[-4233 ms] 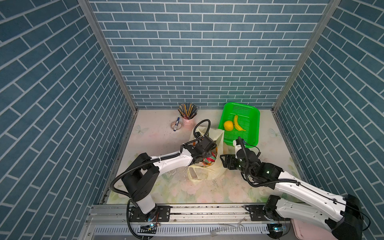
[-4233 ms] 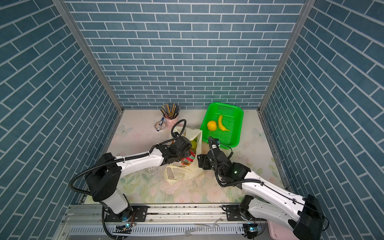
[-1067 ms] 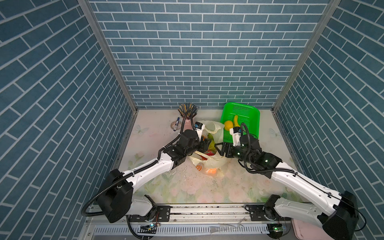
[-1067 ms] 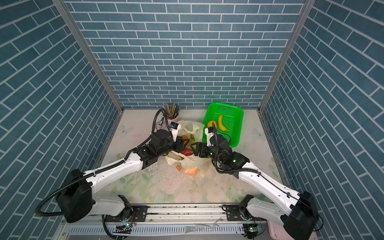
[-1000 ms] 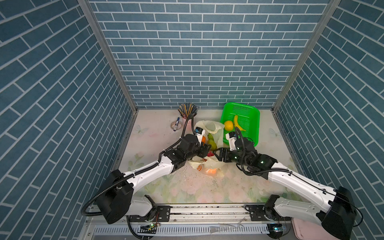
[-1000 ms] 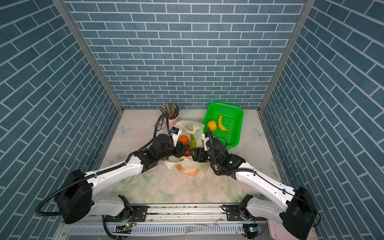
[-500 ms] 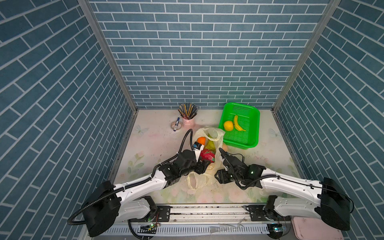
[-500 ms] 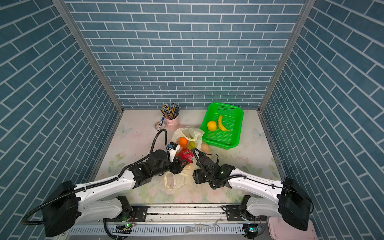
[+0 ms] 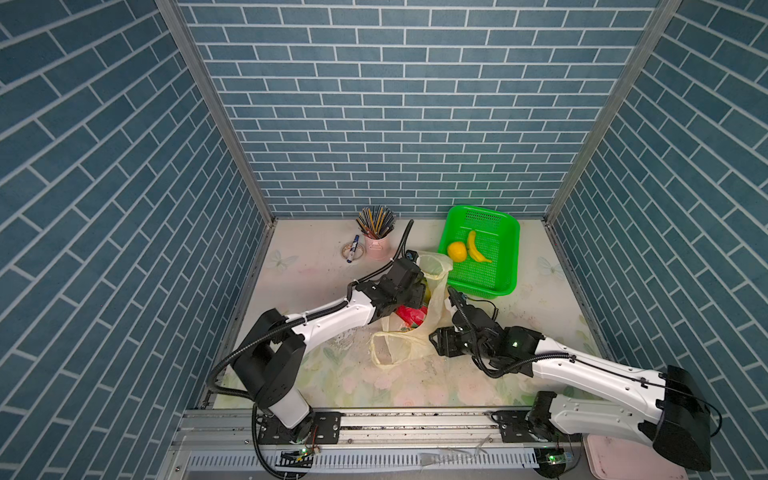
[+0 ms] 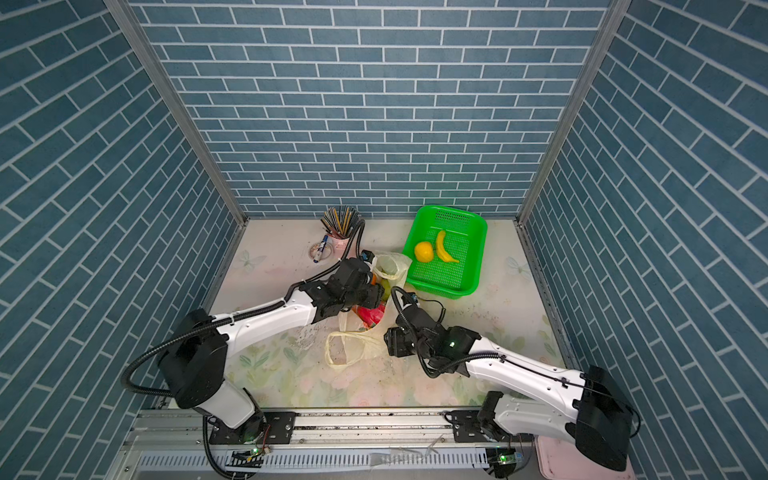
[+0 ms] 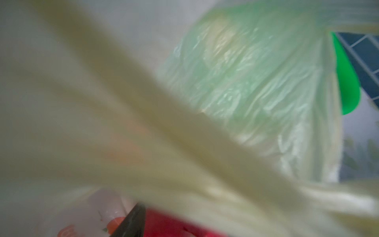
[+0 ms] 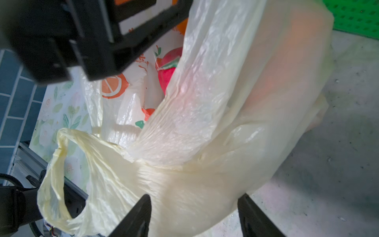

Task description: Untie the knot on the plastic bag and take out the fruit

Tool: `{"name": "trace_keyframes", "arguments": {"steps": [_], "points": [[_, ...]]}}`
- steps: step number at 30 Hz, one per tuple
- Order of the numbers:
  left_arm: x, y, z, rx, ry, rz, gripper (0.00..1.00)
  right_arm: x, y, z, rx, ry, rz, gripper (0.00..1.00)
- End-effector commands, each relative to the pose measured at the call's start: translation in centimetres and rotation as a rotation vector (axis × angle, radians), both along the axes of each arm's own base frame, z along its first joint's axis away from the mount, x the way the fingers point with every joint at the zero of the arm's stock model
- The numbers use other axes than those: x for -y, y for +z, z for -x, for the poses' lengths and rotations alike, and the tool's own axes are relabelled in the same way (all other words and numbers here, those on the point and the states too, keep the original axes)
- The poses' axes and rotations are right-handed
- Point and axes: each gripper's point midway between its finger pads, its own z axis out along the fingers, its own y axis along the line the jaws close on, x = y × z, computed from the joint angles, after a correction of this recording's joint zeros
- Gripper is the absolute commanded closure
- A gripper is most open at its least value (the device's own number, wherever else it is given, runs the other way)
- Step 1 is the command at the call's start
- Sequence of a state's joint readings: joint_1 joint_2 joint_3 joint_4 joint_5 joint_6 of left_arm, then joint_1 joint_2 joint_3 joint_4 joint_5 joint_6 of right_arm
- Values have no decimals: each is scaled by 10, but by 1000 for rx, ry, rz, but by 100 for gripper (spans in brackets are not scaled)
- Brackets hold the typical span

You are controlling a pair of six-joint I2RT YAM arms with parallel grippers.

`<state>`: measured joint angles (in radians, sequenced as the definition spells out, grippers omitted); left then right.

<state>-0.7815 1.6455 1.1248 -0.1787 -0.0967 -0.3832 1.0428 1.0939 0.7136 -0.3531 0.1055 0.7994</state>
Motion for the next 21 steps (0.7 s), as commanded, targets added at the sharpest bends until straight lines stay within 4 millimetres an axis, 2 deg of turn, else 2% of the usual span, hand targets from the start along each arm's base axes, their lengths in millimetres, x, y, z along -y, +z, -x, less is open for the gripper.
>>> {"name": "trace_keyframes", "arguments": {"steps": [1,8,16,19,21], "points": [[-24,-10,-21,17,106,-122,36,-1,19,-9,32,-56,-42,32],[-28,-34,-53,3,166,-192,25,-5,22,-10,28,-49,-48,31],[-32,-69,-77,-32,178,-220,24,-8,24,-12,31,-48,-50,30],[-27,-84,-80,-56,148,-203,25,-7,25,-11,31,-48,-51,30],[-25,-90,-82,-70,139,-201,29,-7,25,-11,29,-49,-50,30]]}}
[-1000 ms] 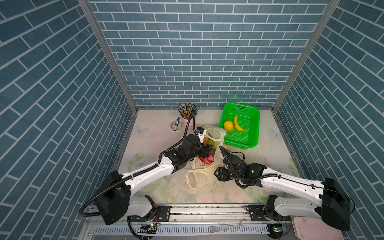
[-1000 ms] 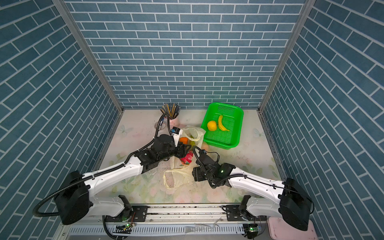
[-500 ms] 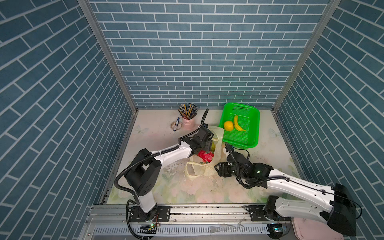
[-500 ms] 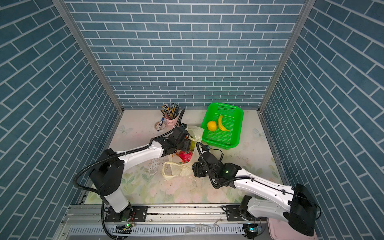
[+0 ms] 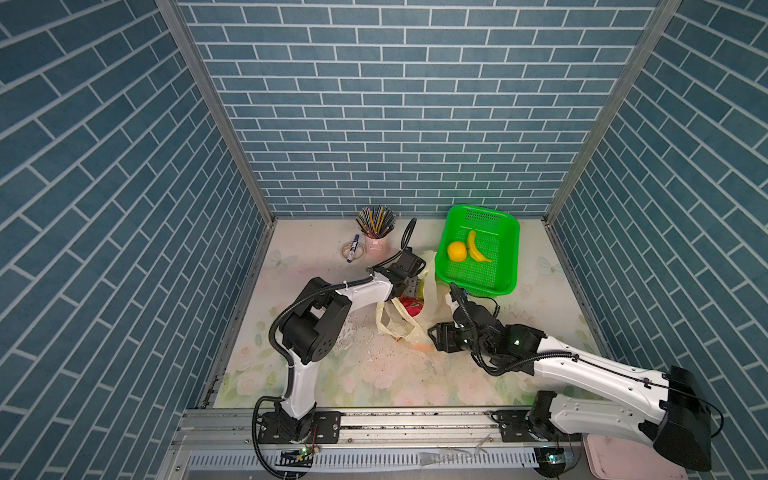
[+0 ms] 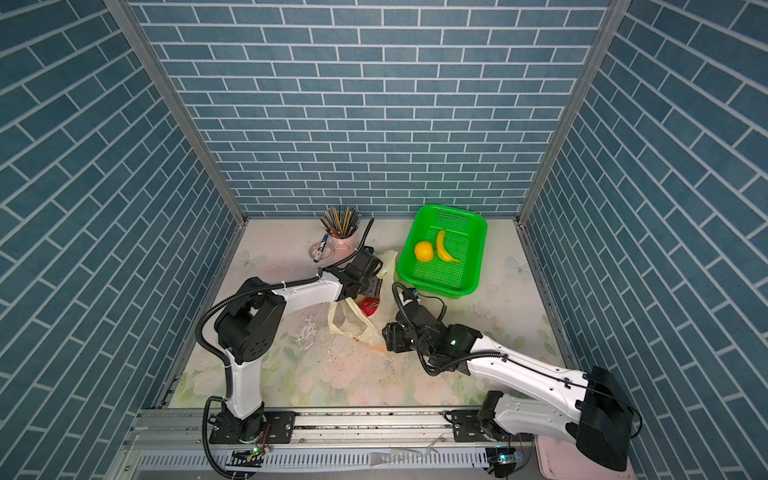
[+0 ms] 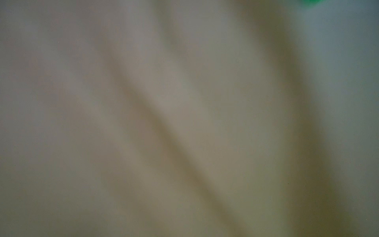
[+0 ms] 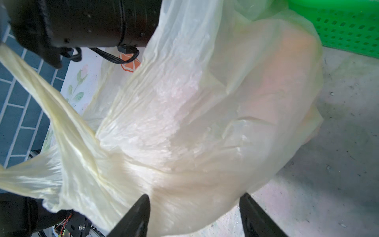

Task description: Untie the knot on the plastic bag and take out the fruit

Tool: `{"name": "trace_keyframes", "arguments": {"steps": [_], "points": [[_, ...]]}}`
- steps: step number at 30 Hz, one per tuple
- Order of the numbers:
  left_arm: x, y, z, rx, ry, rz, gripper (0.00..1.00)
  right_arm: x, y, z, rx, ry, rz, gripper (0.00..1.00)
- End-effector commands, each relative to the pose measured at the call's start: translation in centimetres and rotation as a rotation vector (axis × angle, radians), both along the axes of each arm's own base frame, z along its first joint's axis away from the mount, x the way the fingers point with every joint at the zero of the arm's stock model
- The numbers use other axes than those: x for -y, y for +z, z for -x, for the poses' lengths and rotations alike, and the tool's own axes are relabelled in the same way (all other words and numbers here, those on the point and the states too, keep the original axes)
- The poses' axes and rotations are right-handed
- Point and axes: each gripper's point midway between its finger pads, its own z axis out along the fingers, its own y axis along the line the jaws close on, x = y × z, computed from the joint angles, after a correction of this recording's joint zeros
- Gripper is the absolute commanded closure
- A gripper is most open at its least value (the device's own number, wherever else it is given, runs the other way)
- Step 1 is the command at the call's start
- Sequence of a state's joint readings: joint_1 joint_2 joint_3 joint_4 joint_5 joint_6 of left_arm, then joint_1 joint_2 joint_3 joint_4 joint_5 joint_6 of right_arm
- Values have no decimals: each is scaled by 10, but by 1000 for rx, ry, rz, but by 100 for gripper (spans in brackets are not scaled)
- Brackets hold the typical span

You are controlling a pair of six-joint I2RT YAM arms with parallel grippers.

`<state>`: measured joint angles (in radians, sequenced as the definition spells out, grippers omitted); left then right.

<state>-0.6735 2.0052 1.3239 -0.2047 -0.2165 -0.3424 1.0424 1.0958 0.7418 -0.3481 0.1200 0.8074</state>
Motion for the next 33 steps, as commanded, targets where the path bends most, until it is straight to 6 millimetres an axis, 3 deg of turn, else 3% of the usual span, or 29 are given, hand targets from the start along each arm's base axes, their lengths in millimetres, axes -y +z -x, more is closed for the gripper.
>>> {"name": "trace_keyframes", "arguments": {"steps": [1,9,14,25,33], "points": [[6,-4,-7,-7,-14,17,34,-2,14,-5,7,-34,-27,30],[6,13,-1,32,-35,69,55,3,22,-5,23,-56,-52,30],[10,31,13,43,-78,145,64,6,31,-9,44,-81,-76,30],[9,65,52,74,-172,275,67,23,82,-36,139,-190,-251,28],[20,98,90,127,-371,384,68,25,115,-57,182,-198,-372,27]]}}
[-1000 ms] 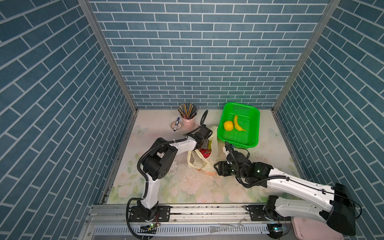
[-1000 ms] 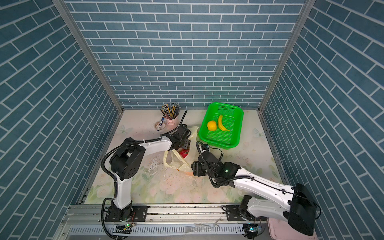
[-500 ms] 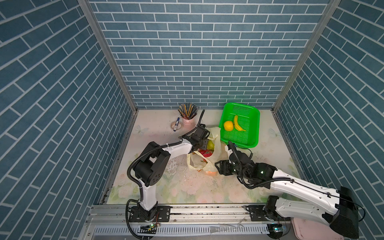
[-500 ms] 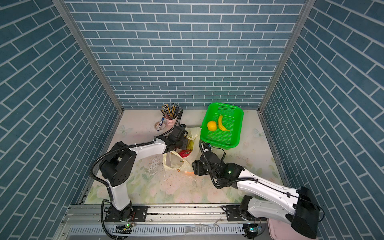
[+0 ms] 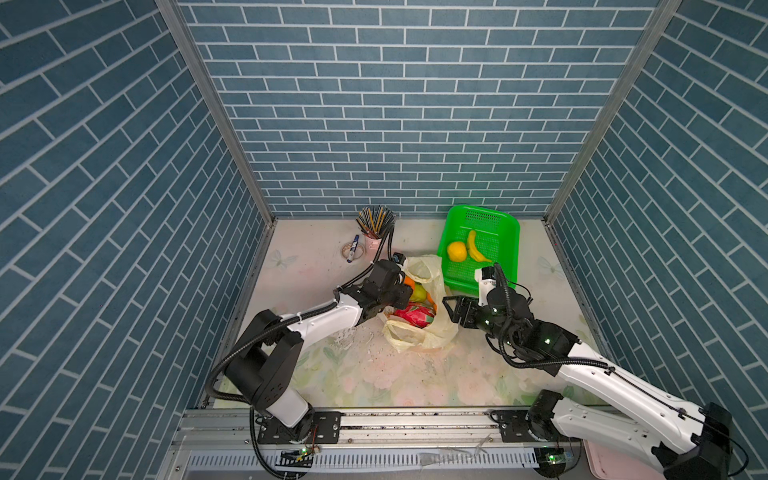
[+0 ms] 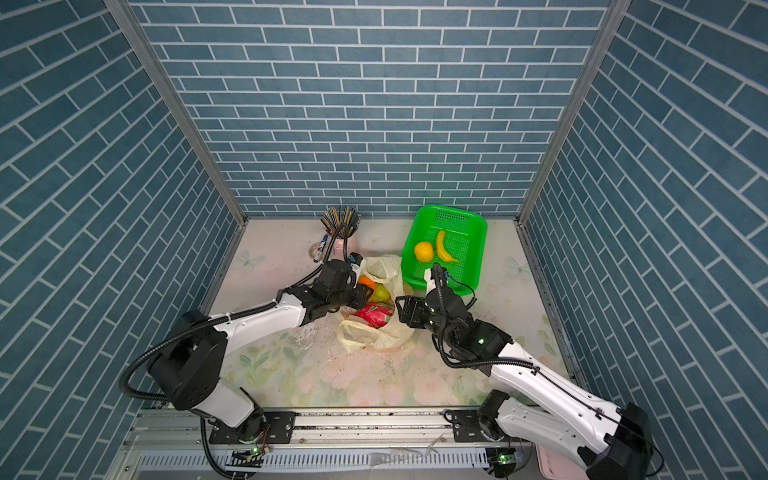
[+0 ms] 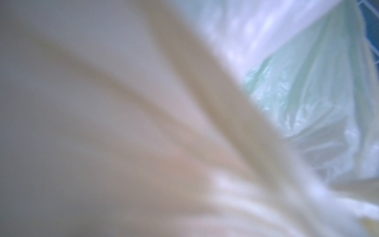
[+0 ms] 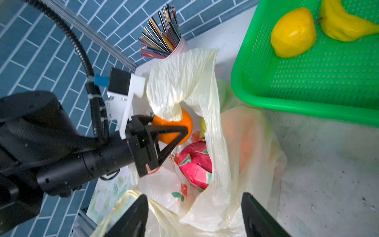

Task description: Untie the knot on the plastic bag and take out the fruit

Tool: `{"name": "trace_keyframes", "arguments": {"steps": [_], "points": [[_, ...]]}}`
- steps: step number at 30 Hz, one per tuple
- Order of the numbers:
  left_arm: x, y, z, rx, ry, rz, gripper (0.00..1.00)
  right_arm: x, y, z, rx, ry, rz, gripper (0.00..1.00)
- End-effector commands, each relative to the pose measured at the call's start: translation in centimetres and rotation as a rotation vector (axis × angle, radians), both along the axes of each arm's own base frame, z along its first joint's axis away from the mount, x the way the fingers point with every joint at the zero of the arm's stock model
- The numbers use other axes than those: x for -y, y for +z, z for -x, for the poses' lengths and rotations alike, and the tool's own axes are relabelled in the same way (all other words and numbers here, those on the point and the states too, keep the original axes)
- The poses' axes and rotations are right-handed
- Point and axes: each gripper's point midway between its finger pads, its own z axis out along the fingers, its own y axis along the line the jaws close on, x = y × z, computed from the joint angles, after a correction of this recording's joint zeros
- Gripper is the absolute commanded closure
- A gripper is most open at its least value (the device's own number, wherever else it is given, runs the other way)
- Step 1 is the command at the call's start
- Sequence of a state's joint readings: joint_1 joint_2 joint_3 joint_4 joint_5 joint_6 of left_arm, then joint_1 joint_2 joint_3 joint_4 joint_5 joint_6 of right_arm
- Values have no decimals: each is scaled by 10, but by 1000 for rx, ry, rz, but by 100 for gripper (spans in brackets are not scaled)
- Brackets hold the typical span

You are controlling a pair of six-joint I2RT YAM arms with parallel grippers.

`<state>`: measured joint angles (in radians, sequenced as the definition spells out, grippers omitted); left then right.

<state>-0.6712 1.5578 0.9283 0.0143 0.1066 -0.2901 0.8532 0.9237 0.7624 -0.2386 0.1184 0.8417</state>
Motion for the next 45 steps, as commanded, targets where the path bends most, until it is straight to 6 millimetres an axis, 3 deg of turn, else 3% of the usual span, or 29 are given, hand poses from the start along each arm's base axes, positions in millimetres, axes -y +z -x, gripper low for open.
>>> {"name": "trace_keyframes", "arguments": {"steps": [1,7,10,13,17,20,26,30,38,45], "points": [[15,24,17,69,-139,74,68,-12,36,-8,50,29,-107,27],[22,41,36,144,-259,145,67,-52,37,-23,-12,173,-138,25],[23,49,44,223,-302,190,67,-73,35,-25,-51,255,-182,29],[23,61,49,306,-336,223,67,-69,17,-26,-117,233,-166,29],[27,76,55,384,-386,261,67,-68,14,-14,-154,264,-219,25],[31,79,57,395,-417,268,67,-63,20,-5,-154,271,-252,22],[36,84,65,407,-464,319,67,-46,1,10,-197,240,-323,15],[41,81,70,393,-498,343,67,-57,15,11,-167,293,-424,14],[43,78,73,384,-518,359,67,-80,28,-6,-159,338,-552,13],[41,80,74,396,-513,358,65,-98,6,-18,-239,363,-508,16]]}}
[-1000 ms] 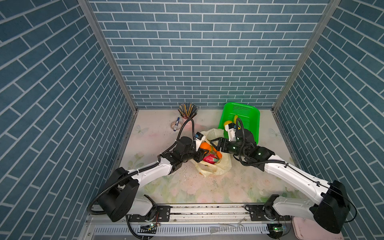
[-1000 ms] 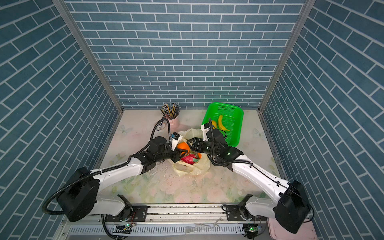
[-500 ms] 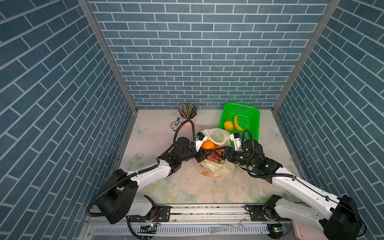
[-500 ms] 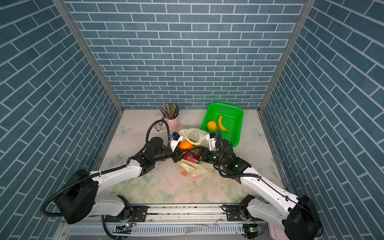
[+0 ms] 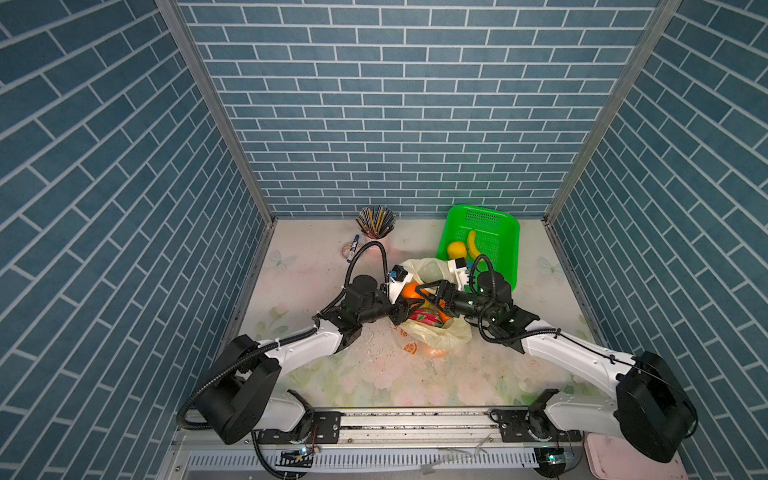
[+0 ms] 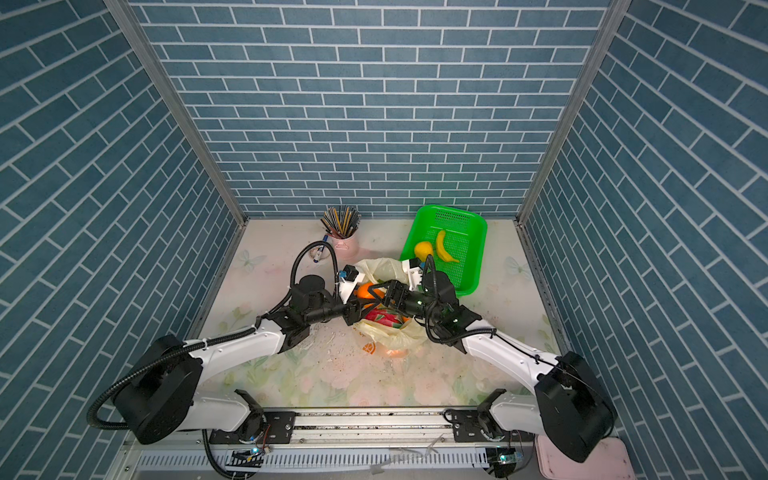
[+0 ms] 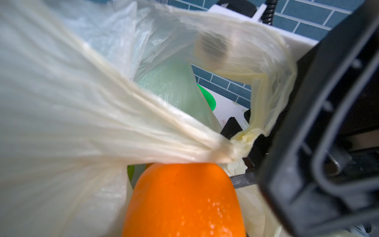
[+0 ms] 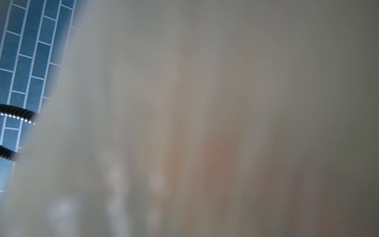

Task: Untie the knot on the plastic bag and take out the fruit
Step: 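Grasp the tangerine with the right gripper while the left holds the bag rim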

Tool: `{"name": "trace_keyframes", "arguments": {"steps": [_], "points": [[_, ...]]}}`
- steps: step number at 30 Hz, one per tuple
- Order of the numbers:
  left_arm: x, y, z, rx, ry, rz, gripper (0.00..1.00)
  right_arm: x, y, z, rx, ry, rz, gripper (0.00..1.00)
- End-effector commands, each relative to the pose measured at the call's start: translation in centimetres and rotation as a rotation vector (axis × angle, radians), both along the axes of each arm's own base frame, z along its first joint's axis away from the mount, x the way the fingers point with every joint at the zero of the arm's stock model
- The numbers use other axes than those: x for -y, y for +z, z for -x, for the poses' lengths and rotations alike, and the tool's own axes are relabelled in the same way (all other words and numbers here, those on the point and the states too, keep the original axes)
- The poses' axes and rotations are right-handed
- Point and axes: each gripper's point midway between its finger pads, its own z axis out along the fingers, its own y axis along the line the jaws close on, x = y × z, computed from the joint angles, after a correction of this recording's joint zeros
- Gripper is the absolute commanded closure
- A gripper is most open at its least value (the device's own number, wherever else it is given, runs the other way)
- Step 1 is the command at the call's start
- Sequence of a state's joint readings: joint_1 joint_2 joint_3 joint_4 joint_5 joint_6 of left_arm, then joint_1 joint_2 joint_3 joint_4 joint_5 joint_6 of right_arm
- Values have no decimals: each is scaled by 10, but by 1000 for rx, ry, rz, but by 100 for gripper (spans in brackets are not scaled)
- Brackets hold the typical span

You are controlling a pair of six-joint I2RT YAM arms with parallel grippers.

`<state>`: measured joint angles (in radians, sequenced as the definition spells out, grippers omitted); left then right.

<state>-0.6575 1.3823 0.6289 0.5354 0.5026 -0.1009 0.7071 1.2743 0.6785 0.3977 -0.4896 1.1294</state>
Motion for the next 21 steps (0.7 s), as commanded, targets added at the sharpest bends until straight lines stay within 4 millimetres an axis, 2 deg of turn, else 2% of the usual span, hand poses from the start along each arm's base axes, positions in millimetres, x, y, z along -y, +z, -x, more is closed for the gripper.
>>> {"name": "trace_keyframes", "arguments": {"steps": [1,5,10,11,14,15,19,21], "points": [[12,22,14,67,-85,63,65,-15,17,-1,6,59,-54,16],[7,20,14,79,-63,56,65,-19,10,3,-16,83,-58,23],[2,20,11,91,-25,51,64,-23,15,4,-4,113,-74,37],[1,22,11,97,-21,52,63,-24,14,4,-4,116,-70,37],[1,25,12,106,-27,64,62,-28,13,5,-2,134,-50,19],[1,25,13,108,-28,65,62,-29,12,5,-2,136,-43,17],[0,25,14,114,-29,68,62,-29,7,4,-6,133,-32,16],[-1,26,15,119,-28,73,61,-29,4,4,-15,134,-28,22]]}}
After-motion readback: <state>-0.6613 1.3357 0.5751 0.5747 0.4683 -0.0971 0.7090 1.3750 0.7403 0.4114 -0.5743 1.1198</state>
